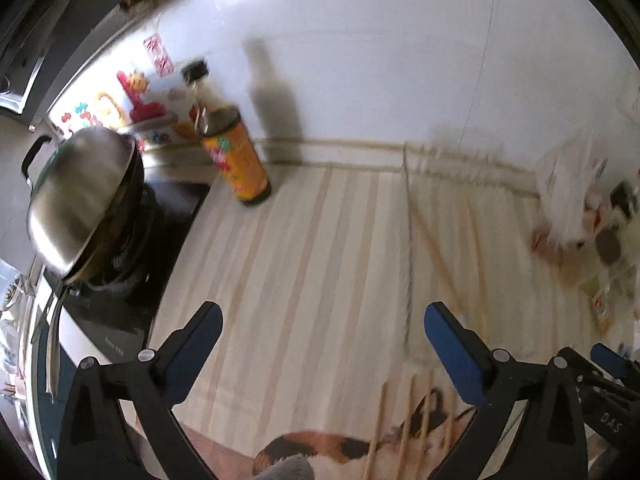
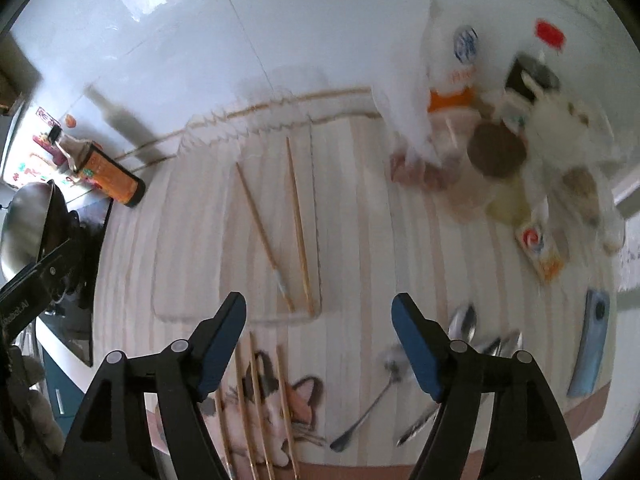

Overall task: Organize utensils
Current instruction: 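Return both grippers to the placemat and grasp another chopstick each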

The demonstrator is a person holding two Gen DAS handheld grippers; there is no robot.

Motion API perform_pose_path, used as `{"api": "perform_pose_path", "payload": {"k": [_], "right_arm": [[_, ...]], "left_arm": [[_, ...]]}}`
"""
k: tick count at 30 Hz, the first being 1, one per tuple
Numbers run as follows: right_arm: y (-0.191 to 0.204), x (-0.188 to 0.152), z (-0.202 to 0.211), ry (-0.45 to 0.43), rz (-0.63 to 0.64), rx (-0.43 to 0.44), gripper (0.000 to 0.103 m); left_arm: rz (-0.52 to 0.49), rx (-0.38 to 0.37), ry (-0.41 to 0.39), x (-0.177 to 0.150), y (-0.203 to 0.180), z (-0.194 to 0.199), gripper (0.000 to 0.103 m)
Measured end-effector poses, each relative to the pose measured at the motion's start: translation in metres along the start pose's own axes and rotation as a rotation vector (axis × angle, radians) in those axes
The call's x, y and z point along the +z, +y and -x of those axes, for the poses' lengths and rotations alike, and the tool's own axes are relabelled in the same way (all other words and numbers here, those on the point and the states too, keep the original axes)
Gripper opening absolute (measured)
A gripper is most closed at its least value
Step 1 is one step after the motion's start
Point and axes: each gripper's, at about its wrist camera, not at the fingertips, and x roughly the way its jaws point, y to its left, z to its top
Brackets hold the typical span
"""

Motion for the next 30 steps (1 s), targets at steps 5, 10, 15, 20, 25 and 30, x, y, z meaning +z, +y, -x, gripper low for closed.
{"api": "perform_pose_path", "payload": {"k": [5,10,15,20,25,30], "right_arm": [[-0.004,-0.045,-0.026,0.098,-0.006,0.018,0.039],[-0.005,-0.081,-0.056,0.194,-0.008,0.035,0.013],[-0.001,-0.099,-0.071,0.246,0.008,0.034,0.012],[0.004,-0.109,-0.082,0.284,0.020,0.025,0.012],[0.014,-0.120,-0.093,0.320,0.037,0.022,0.012],[0.029,-0.133,-0.103,0.366,0.058,0.005,0.013]], "left_arm": [[-0.008,-0.004,0.103,-0.054,-0.002,-0.024,0.102],[-0.035,-0.091,0.304,-0.116,-0.018,-0.066,0.074],[-0.063,-0.160,0.433,-0.148,-0.038,-0.096,0.058],[-0.097,-0.143,0.449,-0.156,-0.049,-0.105,0.044],[-0.102,-0.153,0.436,-0.154,-0.049,-0.103,0.024],[-0.126,-0.140,0.430,-0.158,-0.032,-0.099,0.006]]}}
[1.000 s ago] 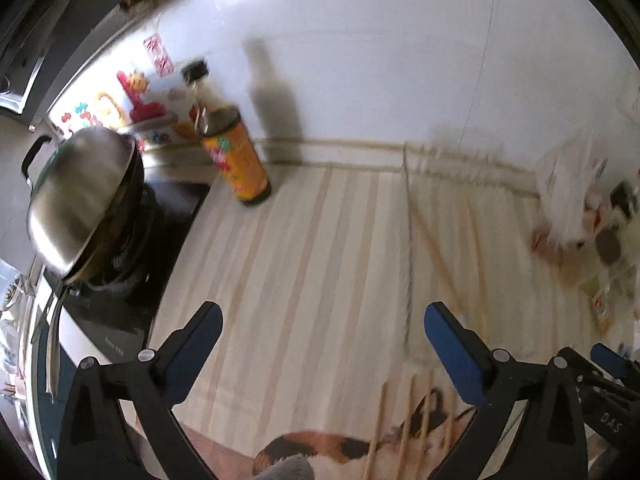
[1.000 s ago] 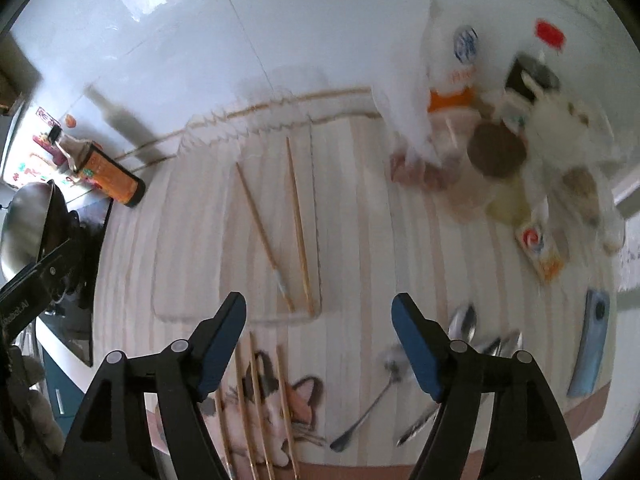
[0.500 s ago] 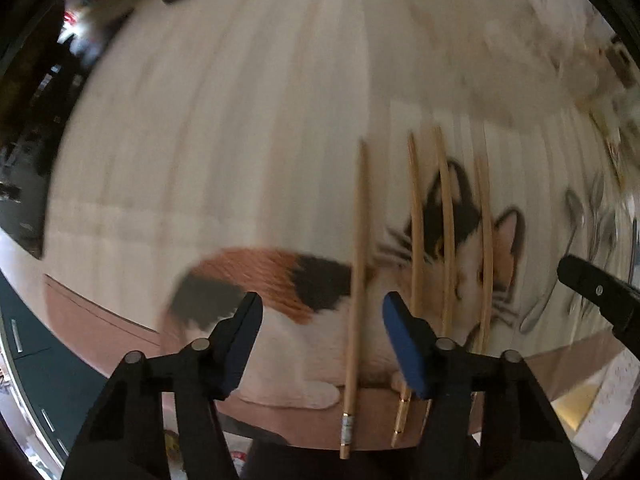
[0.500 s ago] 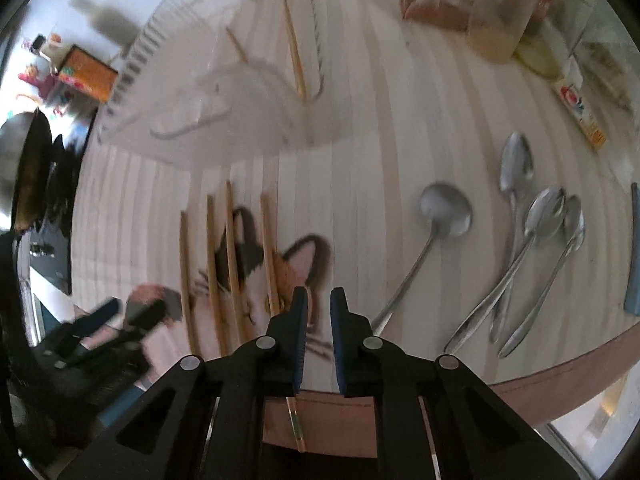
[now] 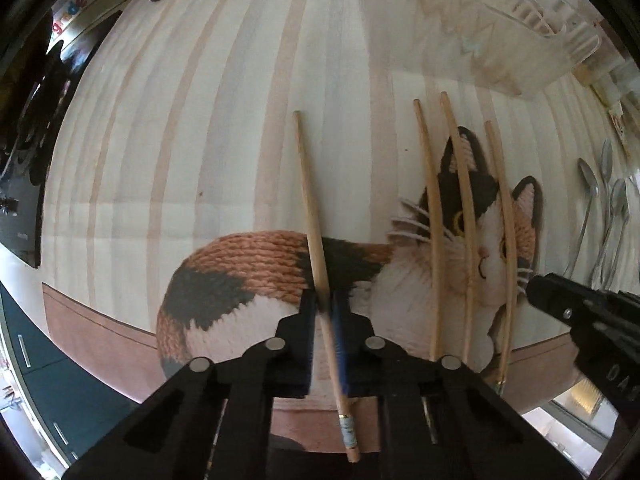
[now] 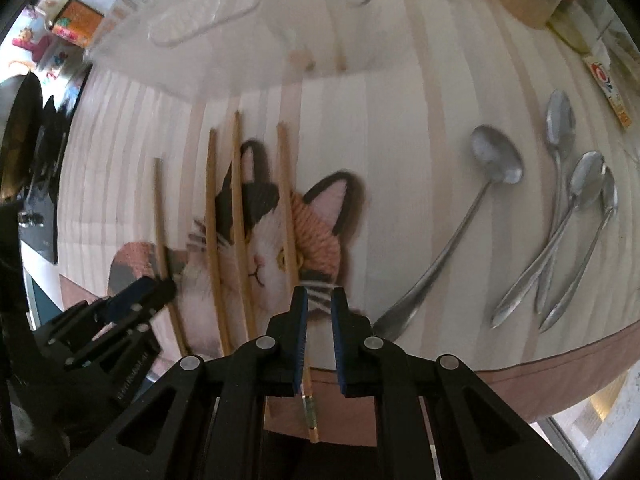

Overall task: Organize utensils
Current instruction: 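Return both grippers to the placemat and grasp another chopstick each, then carry both held chopsticks to the clear rack and release them inside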

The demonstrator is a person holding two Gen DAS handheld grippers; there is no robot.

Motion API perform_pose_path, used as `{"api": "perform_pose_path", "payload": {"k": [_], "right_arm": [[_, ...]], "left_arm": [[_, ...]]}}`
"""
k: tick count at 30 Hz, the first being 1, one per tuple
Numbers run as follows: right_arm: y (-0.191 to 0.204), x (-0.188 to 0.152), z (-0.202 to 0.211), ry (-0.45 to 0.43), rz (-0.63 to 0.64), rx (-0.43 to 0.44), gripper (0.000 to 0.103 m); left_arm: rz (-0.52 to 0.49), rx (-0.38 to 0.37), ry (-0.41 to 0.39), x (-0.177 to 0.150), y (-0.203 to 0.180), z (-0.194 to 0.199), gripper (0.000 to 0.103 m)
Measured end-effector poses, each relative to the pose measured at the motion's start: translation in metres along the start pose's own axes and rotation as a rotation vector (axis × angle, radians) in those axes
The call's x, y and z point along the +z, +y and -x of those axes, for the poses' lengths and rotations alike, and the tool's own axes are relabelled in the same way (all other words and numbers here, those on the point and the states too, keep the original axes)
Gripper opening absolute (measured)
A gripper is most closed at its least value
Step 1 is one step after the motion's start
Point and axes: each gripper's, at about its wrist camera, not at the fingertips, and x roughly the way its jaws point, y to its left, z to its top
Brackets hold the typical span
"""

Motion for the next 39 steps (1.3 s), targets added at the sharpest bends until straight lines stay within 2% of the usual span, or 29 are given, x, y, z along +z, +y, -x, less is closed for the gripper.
{"api": "perform_pose_path", "payload": {"k": [8,10,11,15,19,25,34,39], "right_arm": [[0.030,-0.013,-0.019,0.017,0.094,-0.101,0.013],[0.033,-0.015,-0.021,0.015,0.109,-0.130,0.012],[0.033,-0.016,-0.021,0.012,0.101,-0.144,0.007],[0.031,-0.016,-0.021,-0.003,0.053,-0.163,0.007],[0.021,-0.013,-0.021,0.010,0.018,-0.158,0.007],[0.015,-0.018,-0.022,0.067,0.040,-0.170,0.008],[0.014,-0.024,-0.026,0.068,0.047,-0.191,0.009],[0.017,-0.011,-0.025,0.057,0.048,-0.192,0.009]], "left_arm": [[0.005,0.013,-0.005,-0.005,0.019,0.004,0.005],[0.005,0.010,-0.004,-0.007,0.021,0.006,0.005],[0.003,0.011,-0.004,-0.006,0.023,0.006,0.005],[-0.006,0.008,-0.007,-0.005,0.032,0.005,0.005],[-0.021,0.006,-0.012,0.009,0.022,0.000,0.005],[-0.041,-0.011,-0.004,0.013,0.022,0.000,0.006],[-0.052,-0.013,0.012,0.021,0.023,-0.002,0.007],[-0.048,-0.016,0.014,0.023,0.022,-0.004,0.007]]}}
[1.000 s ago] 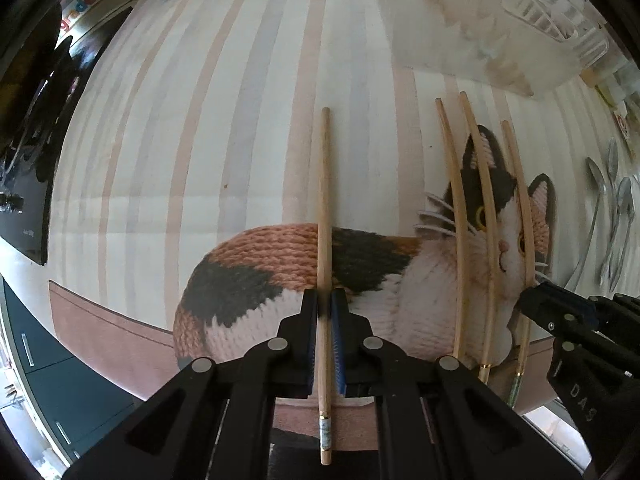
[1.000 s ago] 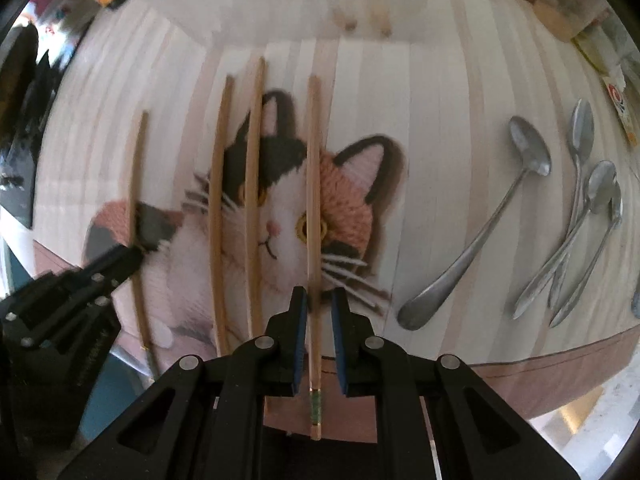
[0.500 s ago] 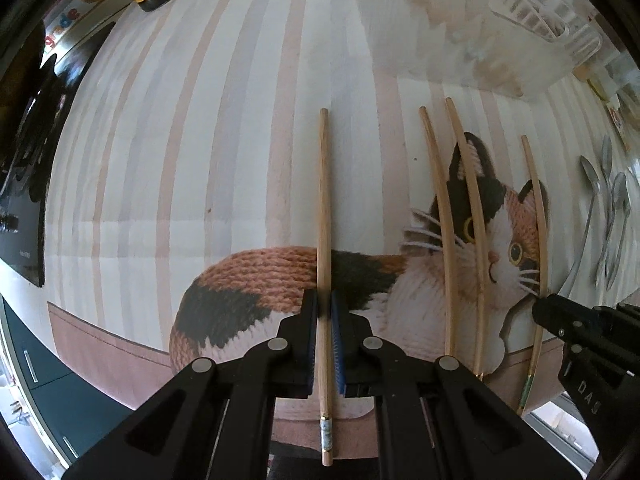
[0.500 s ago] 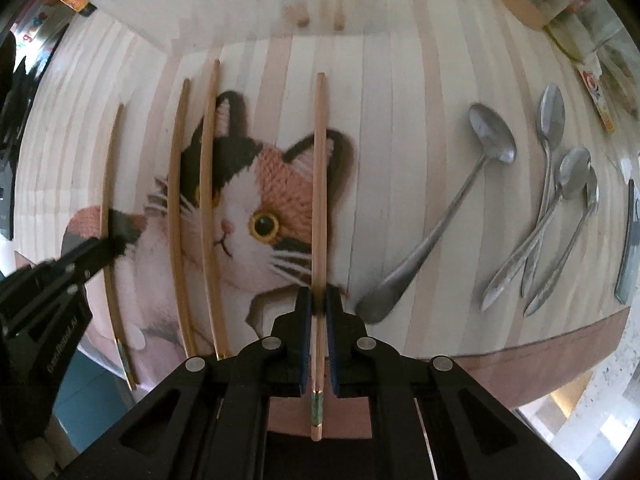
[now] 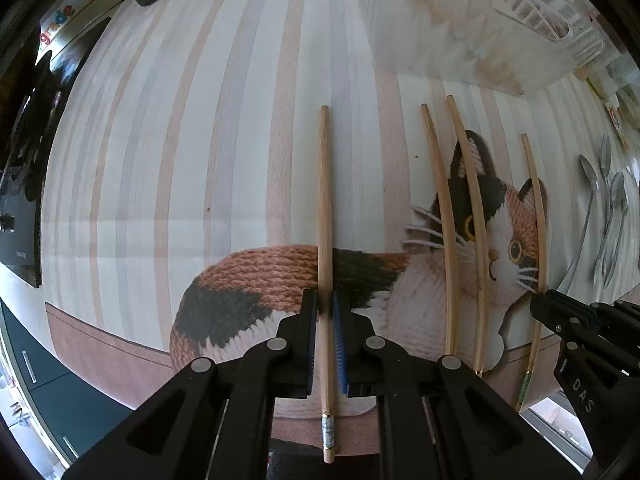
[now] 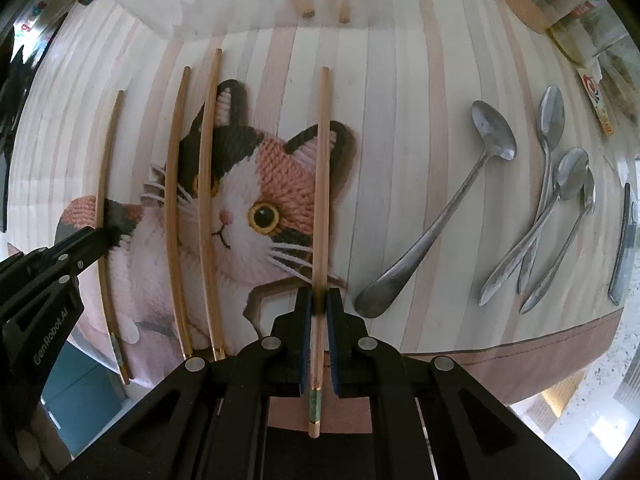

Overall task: Organize utensils
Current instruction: 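Carry both held chopsticks to the clear rack and release them inside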

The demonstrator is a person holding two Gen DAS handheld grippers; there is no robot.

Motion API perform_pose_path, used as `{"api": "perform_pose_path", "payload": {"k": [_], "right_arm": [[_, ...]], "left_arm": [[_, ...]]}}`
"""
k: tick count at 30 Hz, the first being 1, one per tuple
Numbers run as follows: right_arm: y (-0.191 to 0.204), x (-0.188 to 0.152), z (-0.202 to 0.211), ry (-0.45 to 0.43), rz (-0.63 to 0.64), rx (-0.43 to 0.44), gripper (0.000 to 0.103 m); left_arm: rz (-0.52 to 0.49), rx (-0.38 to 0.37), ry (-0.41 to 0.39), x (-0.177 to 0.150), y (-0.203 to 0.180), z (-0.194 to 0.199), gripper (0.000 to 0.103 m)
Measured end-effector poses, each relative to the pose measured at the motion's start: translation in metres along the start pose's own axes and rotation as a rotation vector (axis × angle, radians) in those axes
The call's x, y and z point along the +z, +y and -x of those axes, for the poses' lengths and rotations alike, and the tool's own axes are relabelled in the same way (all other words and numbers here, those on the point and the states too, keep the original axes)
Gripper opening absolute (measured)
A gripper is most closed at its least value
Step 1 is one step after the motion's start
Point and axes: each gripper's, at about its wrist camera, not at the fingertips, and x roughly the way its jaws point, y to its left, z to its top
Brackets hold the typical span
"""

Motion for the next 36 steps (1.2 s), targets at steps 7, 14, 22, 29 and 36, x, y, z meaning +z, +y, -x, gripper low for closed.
{"api": "perform_pose_path", "payload": {"k": [7,14,22,29,36], "right_arm": [[0.005,-0.002,0.001,-0.015,0.018,-0.018,0.009],[-0.002,-0.011,0.004,-0.039,-0.015,0.006,0.008],[-0.006,-0.024,0.021,-0.077,-0.016,0.043,0.008],[-0.016,-0.029,0.058,-0.142,-0.018,0.074,0.007],[-0.030,-0.032,0.108,-0.225,0.000,0.116,0.007]], "left_arm": [[0.000,-0.001,-0.006,-0.004,0.003,0.000,0.006],[-0.005,0.038,-0.022,-0.017,-0.005,0.000,0.005],[0.003,0.058,-0.079,-0.037,0.000,0.022,0.005],[0.018,0.090,-0.174,-0.047,0.009,0.062,0.005],[0.041,0.087,-0.279,-0.041,0.014,0.116,0.005]]}}
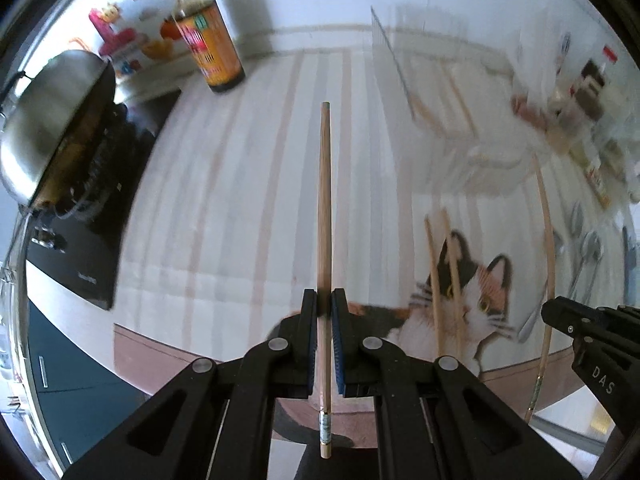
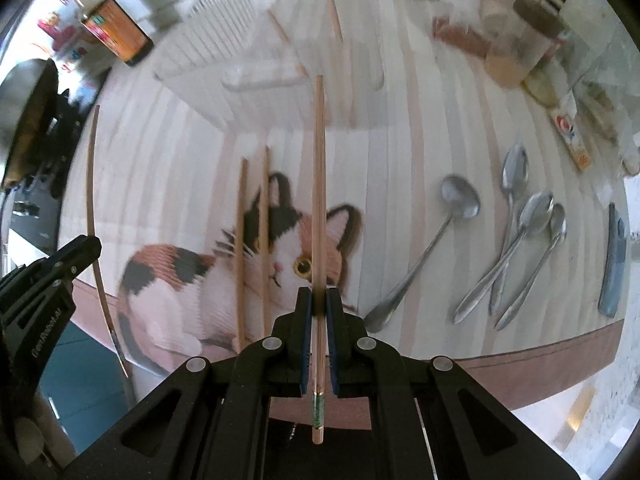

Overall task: Organize utensils
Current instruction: 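Carry both held chopsticks to the clear rack and release them inside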

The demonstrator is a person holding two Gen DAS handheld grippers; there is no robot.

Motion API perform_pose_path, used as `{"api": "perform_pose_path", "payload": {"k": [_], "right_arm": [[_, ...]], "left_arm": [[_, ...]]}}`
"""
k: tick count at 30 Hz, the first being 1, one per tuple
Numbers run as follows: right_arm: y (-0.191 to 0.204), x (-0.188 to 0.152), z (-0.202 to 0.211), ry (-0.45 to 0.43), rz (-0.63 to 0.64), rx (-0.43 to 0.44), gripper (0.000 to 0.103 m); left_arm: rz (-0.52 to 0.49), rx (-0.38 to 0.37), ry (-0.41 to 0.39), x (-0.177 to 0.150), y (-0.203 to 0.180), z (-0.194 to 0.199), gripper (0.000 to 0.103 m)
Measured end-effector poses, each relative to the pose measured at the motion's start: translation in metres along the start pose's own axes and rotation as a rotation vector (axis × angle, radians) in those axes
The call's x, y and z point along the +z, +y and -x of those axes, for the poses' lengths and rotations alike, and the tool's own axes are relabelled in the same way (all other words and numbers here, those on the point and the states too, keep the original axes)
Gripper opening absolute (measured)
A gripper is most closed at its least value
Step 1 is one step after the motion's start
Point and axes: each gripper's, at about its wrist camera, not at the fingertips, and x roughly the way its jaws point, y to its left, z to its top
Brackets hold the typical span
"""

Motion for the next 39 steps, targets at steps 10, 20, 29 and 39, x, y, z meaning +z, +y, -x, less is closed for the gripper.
{"api": "perform_pose_path", "payload": {"k": [10,20,29,39], "right_arm": [[0.014,0.014,0.049,-0.054,0.006,0.136,0.007],[0.005,0.034,0.090,-0.138,-0.018,0.232,0.006],[-0.026,0.126,0.092,-0.232,-0.109,0.230,0.006],[-0.043,0.237,0.009,-0.107,-0.182,0.231,0.006]], "left_arm": [[0.030,-0.025,-0.150,0.045,0.007,0.060,0.005],[0.047,-0.087,-0.164,0.065,-0.003,0.075,0.005],[0.051,-0.284,-0.042,0.146,-0.038,0.043,0.005],[0.087,-0.333,0.159,0.233,-0.063,-0.039,0.006]]}}
